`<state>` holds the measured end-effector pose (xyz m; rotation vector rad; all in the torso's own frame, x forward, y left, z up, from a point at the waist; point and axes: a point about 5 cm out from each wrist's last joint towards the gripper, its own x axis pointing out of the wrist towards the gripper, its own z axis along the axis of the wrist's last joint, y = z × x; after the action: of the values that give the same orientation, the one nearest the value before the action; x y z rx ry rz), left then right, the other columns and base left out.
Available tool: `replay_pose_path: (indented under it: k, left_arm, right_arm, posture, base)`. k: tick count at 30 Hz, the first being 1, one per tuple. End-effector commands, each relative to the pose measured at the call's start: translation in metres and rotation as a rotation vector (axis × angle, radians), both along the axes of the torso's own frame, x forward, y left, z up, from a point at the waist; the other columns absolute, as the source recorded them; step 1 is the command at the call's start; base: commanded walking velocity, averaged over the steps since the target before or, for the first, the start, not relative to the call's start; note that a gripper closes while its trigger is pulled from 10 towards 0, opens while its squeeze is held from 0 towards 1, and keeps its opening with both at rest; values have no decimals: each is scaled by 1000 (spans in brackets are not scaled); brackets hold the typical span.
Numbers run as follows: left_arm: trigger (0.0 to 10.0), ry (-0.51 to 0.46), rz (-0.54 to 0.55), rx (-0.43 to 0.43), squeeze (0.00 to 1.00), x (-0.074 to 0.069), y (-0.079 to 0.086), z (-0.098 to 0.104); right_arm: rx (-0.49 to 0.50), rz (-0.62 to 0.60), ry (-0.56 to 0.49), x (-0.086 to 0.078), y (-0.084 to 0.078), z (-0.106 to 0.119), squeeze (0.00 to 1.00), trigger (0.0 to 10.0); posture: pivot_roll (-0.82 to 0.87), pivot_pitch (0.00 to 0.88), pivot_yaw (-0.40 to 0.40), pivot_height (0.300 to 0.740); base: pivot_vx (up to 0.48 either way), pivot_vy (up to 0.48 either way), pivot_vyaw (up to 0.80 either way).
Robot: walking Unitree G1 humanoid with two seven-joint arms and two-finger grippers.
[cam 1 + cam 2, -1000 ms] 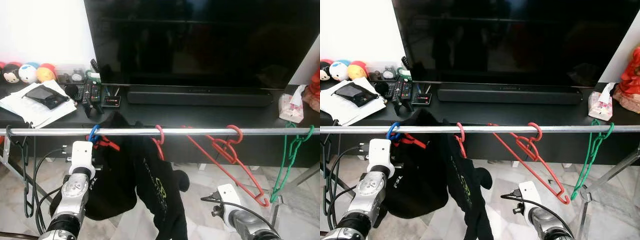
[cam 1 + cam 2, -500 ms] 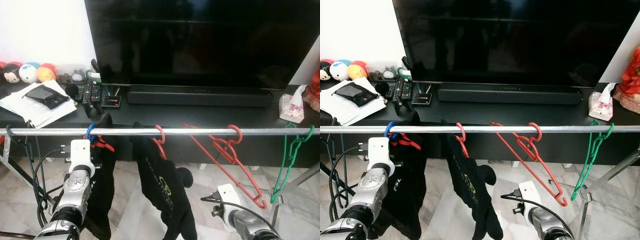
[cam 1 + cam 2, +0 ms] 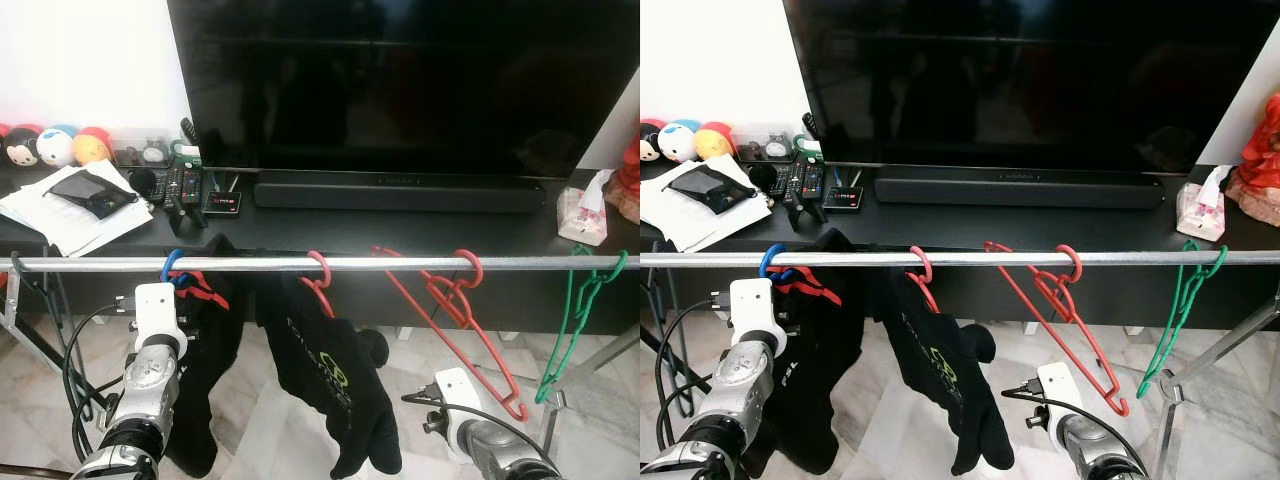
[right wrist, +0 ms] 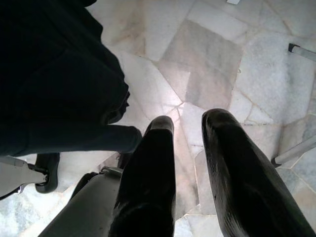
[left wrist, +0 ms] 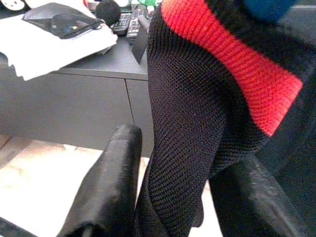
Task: Hang hanger
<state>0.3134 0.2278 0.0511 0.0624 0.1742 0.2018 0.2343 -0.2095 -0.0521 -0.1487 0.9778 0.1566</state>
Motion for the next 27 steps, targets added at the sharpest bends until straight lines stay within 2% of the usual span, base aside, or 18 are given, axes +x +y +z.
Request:
replay_pose_path:
  k: [1, 6, 10, 22, 23, 27]
  left_arm:
    - [10000, -28, -7, -15, 1000, -1, -2, 2]
    - [10000, -44, -19, -22, 1000, -2, -3, 2]
    - [10000, -123, -117, 16, 1000, -12, -7, 9]
    - [10000, -175, -154, 66, 1000, -33, -7, 16]
    - [10000, -183, -161, 73, 31, -37, -8, 17]
    - [10000, -175, -154, 76, 0, -40, -9, 16]
  right_arm:
    - [-11, 7, -6, 2, -3, 2, 0, 10000]
    - [-11, 7, -6, 2, -3, 2, 0, 10000]
    - [-14, 5, -10, 2, -3, 2, 0, 10000]
    - [-15, 4, -11, 0, -4, 1, 0, 10000]
    - [-16, 5, -11, 0, -5, 1, 0, 10000]
    - [-18, 10, -9, 0, -6, 1, 0, 10000]
  posture:
    - [-79, 0, -43, 740]
    - [-79, 0, -43, 740]
    - [-79, 0, -40, 740]
    - [-73, 0, -39, 740]
    - [-72, 0, -41, 740]
    - [-62, 0, -48, 740]
  base:
    - [0, 0, 0]
    - [0, 0, 0]
    - [0, 0, 0]
    - [0, 0, 0]
    - [0, 0, 0]
    - [0, 0, 0]
